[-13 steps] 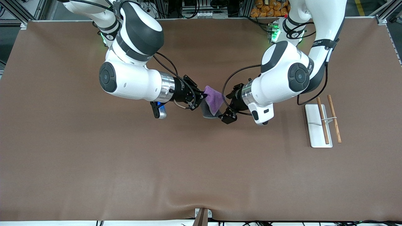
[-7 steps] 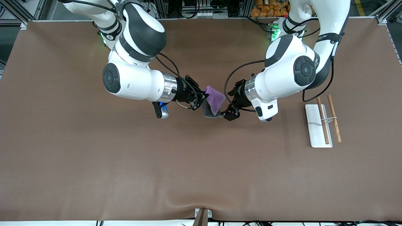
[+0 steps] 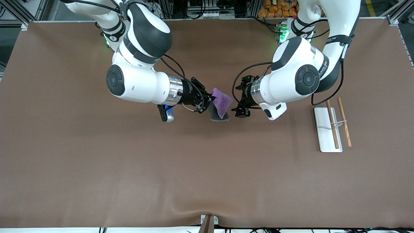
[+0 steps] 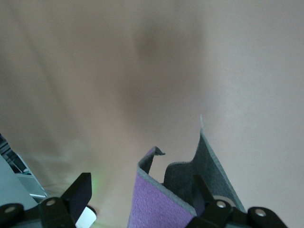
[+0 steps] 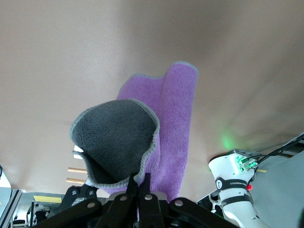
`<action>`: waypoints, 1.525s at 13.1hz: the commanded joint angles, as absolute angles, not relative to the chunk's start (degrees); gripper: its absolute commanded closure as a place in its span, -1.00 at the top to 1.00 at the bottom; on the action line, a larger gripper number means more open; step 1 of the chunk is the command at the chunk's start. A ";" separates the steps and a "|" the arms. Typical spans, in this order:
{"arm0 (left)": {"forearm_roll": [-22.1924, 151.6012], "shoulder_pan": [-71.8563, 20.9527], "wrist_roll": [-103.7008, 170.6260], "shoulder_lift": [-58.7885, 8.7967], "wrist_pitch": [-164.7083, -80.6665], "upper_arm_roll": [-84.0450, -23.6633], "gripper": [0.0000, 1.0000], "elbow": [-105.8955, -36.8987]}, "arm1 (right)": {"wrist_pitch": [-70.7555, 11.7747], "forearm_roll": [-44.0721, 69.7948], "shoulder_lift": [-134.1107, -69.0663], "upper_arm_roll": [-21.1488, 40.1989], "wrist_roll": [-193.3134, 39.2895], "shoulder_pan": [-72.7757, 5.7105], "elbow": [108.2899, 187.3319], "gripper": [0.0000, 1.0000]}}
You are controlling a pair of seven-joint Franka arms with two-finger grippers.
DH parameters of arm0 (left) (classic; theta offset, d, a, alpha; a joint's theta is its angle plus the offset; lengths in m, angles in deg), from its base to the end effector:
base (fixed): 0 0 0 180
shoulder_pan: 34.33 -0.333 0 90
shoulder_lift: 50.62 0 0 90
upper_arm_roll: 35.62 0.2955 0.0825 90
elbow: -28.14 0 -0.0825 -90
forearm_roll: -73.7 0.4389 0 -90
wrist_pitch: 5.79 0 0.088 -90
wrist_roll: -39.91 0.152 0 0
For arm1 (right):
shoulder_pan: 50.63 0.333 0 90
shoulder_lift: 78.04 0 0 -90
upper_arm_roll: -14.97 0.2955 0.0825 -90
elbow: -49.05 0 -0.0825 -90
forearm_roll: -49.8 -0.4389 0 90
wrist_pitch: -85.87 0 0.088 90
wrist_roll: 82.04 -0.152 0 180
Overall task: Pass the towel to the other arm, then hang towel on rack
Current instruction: 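Grasp the towel edge with the left gripper beside the right gripper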
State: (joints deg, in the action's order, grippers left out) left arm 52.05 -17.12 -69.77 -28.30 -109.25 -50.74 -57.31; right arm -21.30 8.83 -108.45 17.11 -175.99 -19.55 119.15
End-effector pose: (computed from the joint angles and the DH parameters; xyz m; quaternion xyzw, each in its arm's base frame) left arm 0.5853 -0.4045 0.3831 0.7224 0.6513 -0.2276 0.0454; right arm 0.6113 0.4867 0.4368 -0.7601 0.5457 0.2878 0.2040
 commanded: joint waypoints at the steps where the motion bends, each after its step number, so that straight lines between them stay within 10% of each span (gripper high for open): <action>1: 53.04 -17.01 -72.76 -29.44 -108.18 -50.82 0.86 -57.82 | -21.71 7.70 -108.36 16.38 -176.88 -18.81 119.01 -1.00; 8: 48.92 -17.10 -75.22 -27.50 -109.32 -50.73 0.72 -57.64 | -21.71 7.70 -108.36 16.38 -176.96 -18.81 119.01 -1.00; 17: 45.75 -16.66 -74.96 -26.62 -111.25 -50.73 -0.07 -57.29 | -23.73 7.70 -108.45 16.38 -178.20 -18.64 119.01 -1.00; 20: 45.83 -16.75 -74.52 -26.19 -111.52 -50.73 -0.77 -57.20 | -23.73 7.70 -108.45 16.38 -178.28 -18.64 119.01 -1.00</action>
State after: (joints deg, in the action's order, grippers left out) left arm 46.90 -16.86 -74.35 -26.69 -110.93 -50.77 -57.59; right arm -23.19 8.83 -108.46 17.10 -177.29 -19.48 119.15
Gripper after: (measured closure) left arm 0.714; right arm 0.974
